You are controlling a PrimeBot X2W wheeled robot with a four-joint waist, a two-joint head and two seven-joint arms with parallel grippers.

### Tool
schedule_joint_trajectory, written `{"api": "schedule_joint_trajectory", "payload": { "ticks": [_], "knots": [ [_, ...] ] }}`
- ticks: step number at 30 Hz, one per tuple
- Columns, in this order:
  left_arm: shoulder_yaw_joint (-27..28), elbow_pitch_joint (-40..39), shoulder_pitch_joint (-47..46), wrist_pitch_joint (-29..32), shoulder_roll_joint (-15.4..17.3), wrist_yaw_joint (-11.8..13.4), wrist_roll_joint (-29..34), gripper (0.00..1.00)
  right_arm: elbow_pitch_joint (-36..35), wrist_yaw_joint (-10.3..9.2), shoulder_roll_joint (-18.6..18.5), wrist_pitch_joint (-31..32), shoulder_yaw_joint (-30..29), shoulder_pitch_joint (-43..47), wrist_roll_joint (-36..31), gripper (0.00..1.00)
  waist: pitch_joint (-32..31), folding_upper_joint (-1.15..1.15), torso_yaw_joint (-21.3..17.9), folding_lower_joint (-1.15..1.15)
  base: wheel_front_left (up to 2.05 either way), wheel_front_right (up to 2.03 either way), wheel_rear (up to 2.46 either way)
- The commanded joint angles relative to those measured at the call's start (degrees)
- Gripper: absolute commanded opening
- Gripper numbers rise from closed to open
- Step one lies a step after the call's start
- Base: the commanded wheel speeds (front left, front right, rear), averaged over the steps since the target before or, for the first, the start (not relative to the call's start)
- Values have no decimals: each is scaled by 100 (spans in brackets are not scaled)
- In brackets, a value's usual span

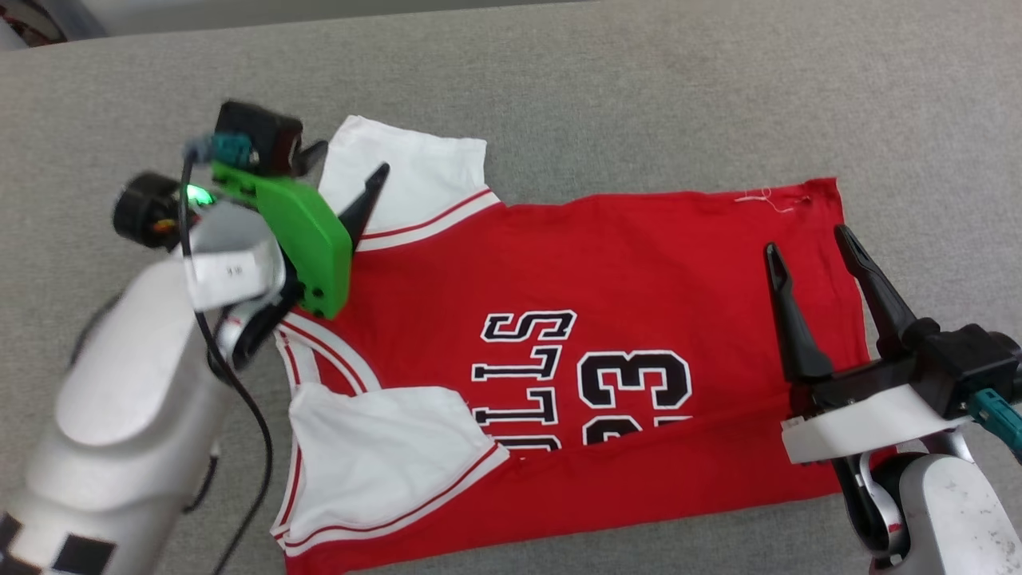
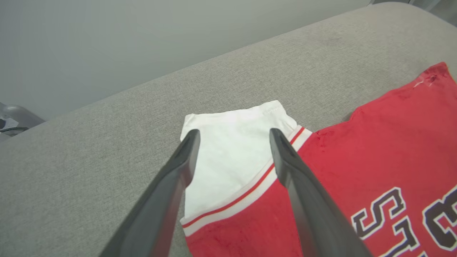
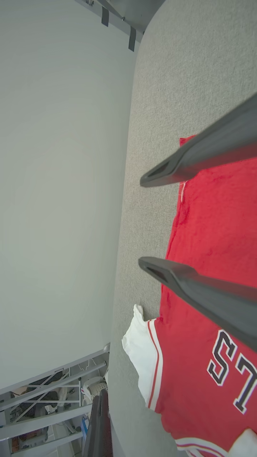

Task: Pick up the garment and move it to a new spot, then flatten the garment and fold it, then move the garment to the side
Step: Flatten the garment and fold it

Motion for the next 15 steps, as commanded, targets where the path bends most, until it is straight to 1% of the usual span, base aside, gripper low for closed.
{"api": "schedule_joint_trajectory", "payload": {
  "ticks": [1, 2, 4, 9, 11, 15],
  "knots": [
    [-140, 70, -371, 342, 235, -13, -163, 100, 16, -4, 42, -58, 38, -147, 40, 100, 533, 69, -446, 0, 0, 0, 0],
    [-278, 137, -649, 672, 378, -14, -340, 100, 35, -4, 60, -83, 68, -201, 49, 100, 601, 69, -501, 0, 0, 0, 0],
    [-390, 307, -1109, 1185, 554, -14, -687, 100, 80, -4, 94, -111, 116, -285, 62, 100, 718, 69, -598, 0, 0, 0, 0],
    [-701, 802, -2004, 2372, 911, -14, -1242, 100, 174, -4, 181, -210, 262, -485, 66, 100, 994, 69, -806, 0, 0, 0, 0],
    [-708, 1002, -2213, 2707, 957, -15, -1428, 100, 212, -4, 206, -250, 316, -543, 70, 100, 1063, 69, -867, 0, 0, 0, 0],
    [-894, 1329, -2561, 3132, 1149, -15, -1462, 100, 268, -4, 249, -308, 429, -624, 103, 100, 1196, 69, -970, 0, 0, 0, 0]
  ]
}}
